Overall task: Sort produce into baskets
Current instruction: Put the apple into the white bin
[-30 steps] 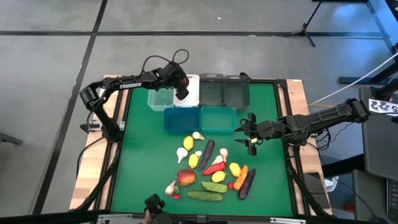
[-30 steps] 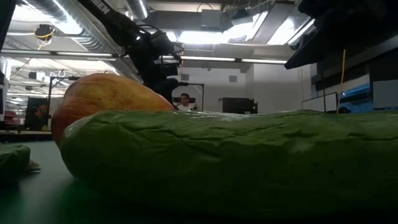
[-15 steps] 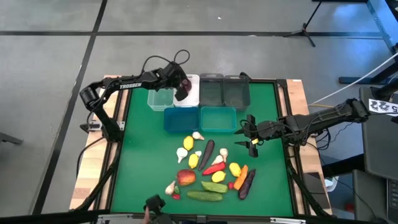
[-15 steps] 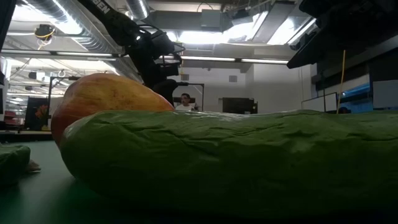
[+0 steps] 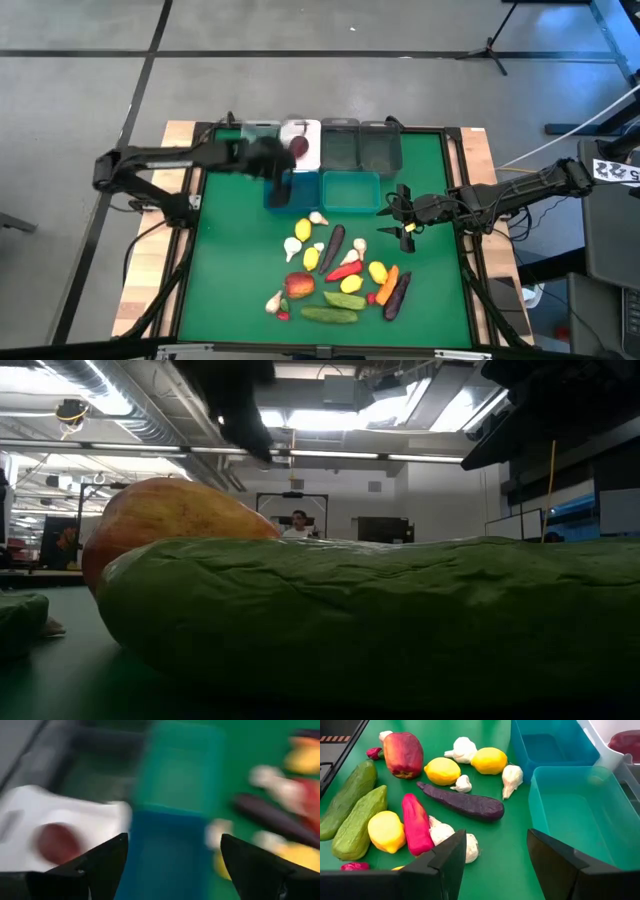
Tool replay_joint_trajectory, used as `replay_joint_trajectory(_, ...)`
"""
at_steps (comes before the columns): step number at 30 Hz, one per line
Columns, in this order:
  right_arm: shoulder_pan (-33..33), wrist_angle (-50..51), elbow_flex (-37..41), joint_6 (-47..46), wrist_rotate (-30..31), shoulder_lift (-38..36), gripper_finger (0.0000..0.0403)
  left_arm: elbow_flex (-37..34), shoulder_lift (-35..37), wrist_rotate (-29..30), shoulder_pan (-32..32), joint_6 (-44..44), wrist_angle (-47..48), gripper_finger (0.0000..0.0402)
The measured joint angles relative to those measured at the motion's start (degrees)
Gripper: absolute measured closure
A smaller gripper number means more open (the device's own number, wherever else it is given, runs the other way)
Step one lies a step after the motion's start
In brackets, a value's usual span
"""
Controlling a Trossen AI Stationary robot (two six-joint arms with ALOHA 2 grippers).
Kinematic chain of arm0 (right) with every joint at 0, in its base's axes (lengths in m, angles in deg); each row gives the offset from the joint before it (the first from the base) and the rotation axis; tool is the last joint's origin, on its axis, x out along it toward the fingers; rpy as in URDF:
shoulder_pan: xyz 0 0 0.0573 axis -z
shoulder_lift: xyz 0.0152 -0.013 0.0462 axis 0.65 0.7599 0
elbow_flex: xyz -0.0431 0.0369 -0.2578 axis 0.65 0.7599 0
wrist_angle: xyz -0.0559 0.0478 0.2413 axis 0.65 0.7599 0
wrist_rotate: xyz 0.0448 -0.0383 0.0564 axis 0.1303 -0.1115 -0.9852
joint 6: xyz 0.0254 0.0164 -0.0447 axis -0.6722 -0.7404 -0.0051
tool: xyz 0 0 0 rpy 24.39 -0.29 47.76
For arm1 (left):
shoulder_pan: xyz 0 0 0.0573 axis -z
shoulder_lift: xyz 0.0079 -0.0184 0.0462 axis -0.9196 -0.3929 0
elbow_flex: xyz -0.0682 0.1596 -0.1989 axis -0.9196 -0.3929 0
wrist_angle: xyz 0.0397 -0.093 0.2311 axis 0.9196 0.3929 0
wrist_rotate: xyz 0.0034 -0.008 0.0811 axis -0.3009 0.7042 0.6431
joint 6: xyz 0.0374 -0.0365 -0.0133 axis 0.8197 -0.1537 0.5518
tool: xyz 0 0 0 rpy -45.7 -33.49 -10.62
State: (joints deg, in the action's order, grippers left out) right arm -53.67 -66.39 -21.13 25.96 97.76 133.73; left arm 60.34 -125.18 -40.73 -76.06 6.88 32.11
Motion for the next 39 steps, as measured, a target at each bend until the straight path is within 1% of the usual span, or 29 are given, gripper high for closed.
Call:
replay_joint_trajectory(2,0.0,-0.06,0.0,0.1,0.02,0.0,0.0194,0.0,0.95,0.21,7.42,-2.25,0.44,0.0089)
replay_joint_trajectory(3,0.0,-0.01,0.0,0.37,0.16,0.0,0.0194,0.0,1.0,1.28,10.98,-3.87,0.49,0.009)
replay_joint_trajectory(7,0.0,-0.1,0.0,0.81,0.48,0.0,0.0194,0.0,-0.88,8.88,23.85,-13.87,0.4,0.0089)
replay_joint_trajectory(9,0.0,-0.09,0.0,0.79,0.48,0.0,0.0194,0.0,-2.97,10.91,28.81,-19.73,0.32,0.009)
replay_joint_trajectory(11,0.0,-0.07,0.0,0.8,0.48,0.0,0.0194,0.0,-5.48,11.39,32.91,-25.23,0.31,0.0091)
replay_joint_trajectory(14,0.0,-0.09,0.0,0.85,0.48,0.0,0.0194,0.0,-9.73,11.45,37.1,-32.92,0.23,0.0091)
replay_joint_trajectory(19,0.0,-0.09,0.0,1.05,0.5,0.0,0.0194,0.0,-15.18,10.63,40.31,-40.72,0.24,0.0091)
replay_joint_trajectory(23,0.0,-0.07,0.0,1.05,0.43,0.0,0.0194,0.0,-17.62,7.41,40.68,-44.22,0.06,0.0091)
replay_joint_trajectory(25,0.0,-0.04,0.0,1.05,0.35,0.0,0.0194,0.0,-18.18,6.14,40.68,-44.4,-0.72,0.0091)
replay_joint_trajectory(32,0.0,0.0,0.0,1.05,0.04,0.0,0.0194,0.0,-18.49,4.6,40.68,-44.26,-0.95,0.0091)
replay_joint_trajectory(39,0.0,0.0,0.0,1.05,0.0,0.0,0.0194,0.0,-18.5,4.36,40.68,-43.91,-0.92,0.0092)
